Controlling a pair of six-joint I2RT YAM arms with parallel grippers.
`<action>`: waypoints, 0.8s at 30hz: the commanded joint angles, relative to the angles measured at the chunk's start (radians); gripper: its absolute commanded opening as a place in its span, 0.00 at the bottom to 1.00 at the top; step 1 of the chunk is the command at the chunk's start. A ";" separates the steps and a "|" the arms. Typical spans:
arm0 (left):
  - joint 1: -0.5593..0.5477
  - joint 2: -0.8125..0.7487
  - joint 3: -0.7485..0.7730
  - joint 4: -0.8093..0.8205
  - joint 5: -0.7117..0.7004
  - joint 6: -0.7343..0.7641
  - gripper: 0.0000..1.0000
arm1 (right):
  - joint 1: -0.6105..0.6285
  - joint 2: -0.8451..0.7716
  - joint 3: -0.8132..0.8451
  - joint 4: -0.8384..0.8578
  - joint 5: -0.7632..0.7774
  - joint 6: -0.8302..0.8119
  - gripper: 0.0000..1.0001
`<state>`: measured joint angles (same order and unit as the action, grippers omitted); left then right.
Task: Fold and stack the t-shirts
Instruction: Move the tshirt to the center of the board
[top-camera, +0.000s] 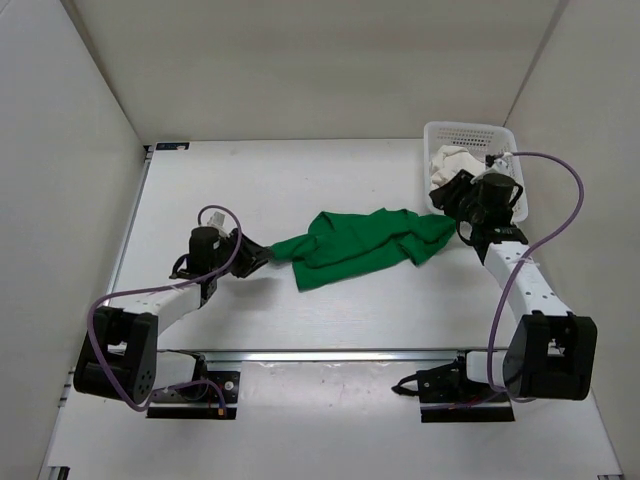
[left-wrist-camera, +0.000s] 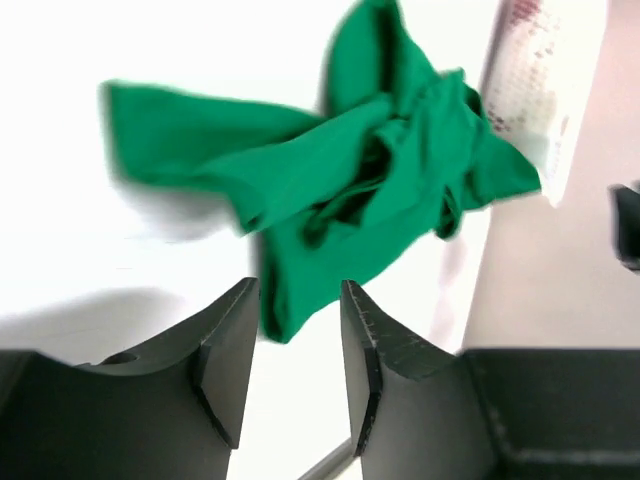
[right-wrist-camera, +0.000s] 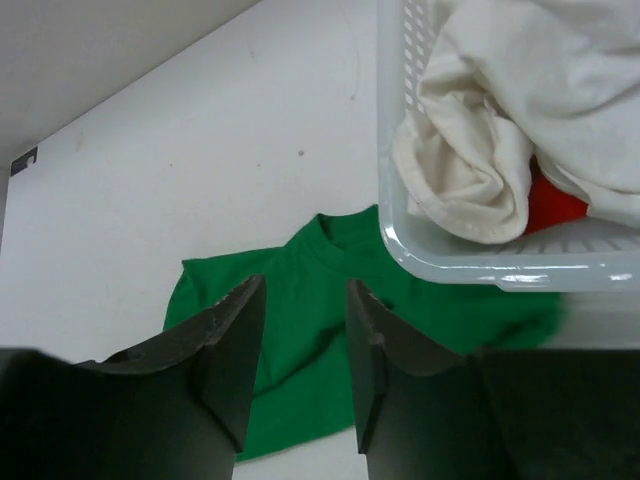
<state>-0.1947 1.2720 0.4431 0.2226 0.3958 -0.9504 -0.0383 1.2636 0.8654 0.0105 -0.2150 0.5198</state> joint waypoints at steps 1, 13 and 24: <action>0.014 -0.017 0.048 -0.072 -0.058 0.051 0.50 | 0.070 -0.026 0.064 0.073 0.029 0.007 0.38; -0.009 0.016 0.060 -0.057 -0.196 0.019 0.84 | 0.475 0.368 0.323 -0.185 0.160 -0.199 0.20; -0.043 0.116 0.052 0.026 -0.167 -0.056 0.77 | 0.695 0.442 0.316 -0.184 0.200 -0.204 0.41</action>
<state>-0.2264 1.3800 0.4919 0.2035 0.2245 -0.9783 0.6258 1.7569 1.1893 -0.1978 -0.0296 0.3122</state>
